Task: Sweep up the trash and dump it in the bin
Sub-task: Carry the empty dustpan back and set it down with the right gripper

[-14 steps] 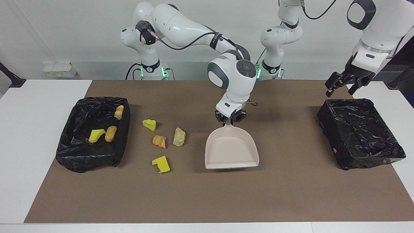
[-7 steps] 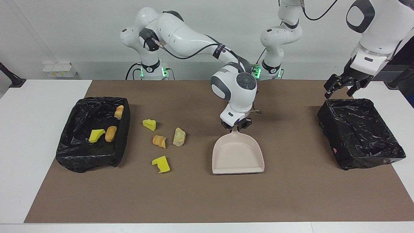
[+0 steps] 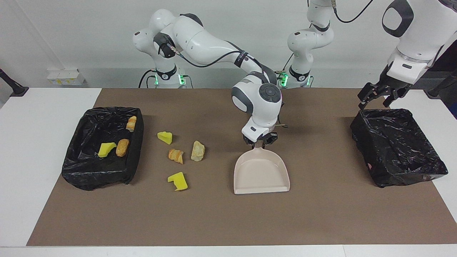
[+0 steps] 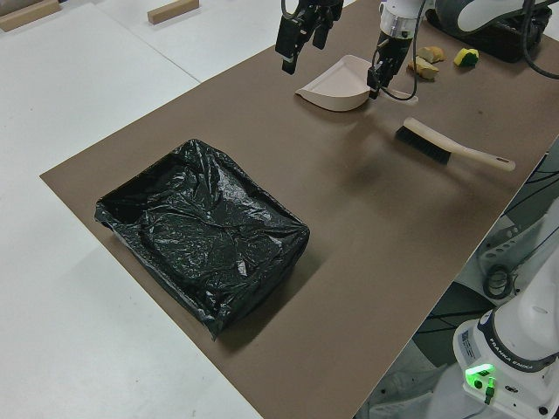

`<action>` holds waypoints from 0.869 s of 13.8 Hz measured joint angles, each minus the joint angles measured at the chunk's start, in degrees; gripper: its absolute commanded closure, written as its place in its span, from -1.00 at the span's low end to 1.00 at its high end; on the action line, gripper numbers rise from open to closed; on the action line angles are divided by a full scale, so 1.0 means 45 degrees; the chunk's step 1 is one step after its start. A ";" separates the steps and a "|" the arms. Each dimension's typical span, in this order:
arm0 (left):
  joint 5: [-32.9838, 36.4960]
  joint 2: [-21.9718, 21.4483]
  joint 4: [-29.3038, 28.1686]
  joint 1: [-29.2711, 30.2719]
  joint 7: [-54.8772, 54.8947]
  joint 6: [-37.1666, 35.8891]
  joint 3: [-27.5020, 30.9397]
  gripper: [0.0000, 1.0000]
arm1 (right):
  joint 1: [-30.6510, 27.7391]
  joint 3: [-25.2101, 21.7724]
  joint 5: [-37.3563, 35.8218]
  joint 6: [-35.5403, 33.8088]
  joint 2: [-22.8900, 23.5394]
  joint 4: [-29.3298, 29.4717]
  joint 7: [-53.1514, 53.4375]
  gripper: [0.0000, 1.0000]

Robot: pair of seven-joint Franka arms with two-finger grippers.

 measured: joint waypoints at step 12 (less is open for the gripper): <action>-0.0008 0.0523 -0.0064 -0.0283 -0.0105 0.1527 -0.0216 -1.00 | 0.0985 0.0187 0.1239 0.0656 -0.4854 -0.5535 0.2229 -1.00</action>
